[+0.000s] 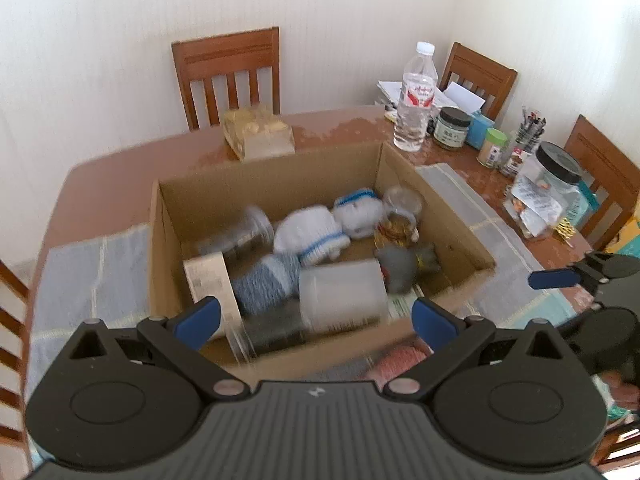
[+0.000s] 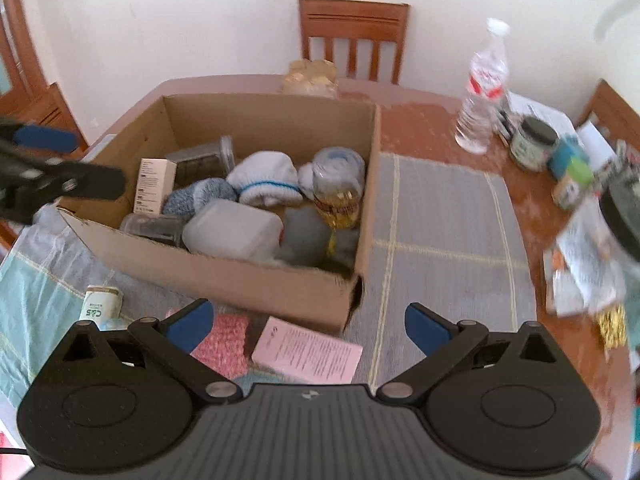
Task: Organize objects
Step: 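Withdraw both tools from the box toward the remaining items, then grasp the green C&S tissue pack with the left gripper while the right grasps the pink box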
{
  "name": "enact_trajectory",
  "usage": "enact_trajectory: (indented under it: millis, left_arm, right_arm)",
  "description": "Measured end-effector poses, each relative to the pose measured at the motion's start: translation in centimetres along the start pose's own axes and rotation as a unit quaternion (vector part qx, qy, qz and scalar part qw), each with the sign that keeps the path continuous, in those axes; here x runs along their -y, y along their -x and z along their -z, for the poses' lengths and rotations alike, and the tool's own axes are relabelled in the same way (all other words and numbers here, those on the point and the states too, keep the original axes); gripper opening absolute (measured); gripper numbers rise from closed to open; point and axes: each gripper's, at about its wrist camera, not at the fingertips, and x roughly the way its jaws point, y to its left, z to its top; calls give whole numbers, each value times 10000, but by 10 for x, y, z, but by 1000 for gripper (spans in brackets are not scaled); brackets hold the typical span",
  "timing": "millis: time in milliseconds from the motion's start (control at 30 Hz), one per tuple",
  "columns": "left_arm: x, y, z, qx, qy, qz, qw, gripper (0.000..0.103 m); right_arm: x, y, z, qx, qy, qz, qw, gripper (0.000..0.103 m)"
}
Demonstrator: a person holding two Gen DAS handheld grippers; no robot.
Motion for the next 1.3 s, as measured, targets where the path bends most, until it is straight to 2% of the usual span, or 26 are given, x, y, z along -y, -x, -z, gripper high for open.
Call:
enact_trajectory:
  millis: [233,367,533,733,1033,1300]
  left_arm:
    - [-5,10,34,-35,72,-419,9991,101]
    - [-12,7,48,-154,296,-625,9975,101]
    - [-26,3,62,-286,723,-711,9944,101]
    - [-36,-5,71,-429,943,-838,9911,101]
    - [-48,-41,77,-702,1107,-1059,9857,101]
    - [-53,-77,87,-1014,1195,-1412,9775,101]
  right_arm:
    - [1,-17,19,-106,-356,145,9992,103]
    - [-2,-36,22,-202,-412,206,9987,103]
    - [-2,-64,23,-275,-562,341,9975,103]
    - [1,-86,28,-467,-553,520,9960,103]
    - [26,-86,52,-757,-605,746,9925,103]
    - [32,-83,60,-673,-593,680,9936,103]
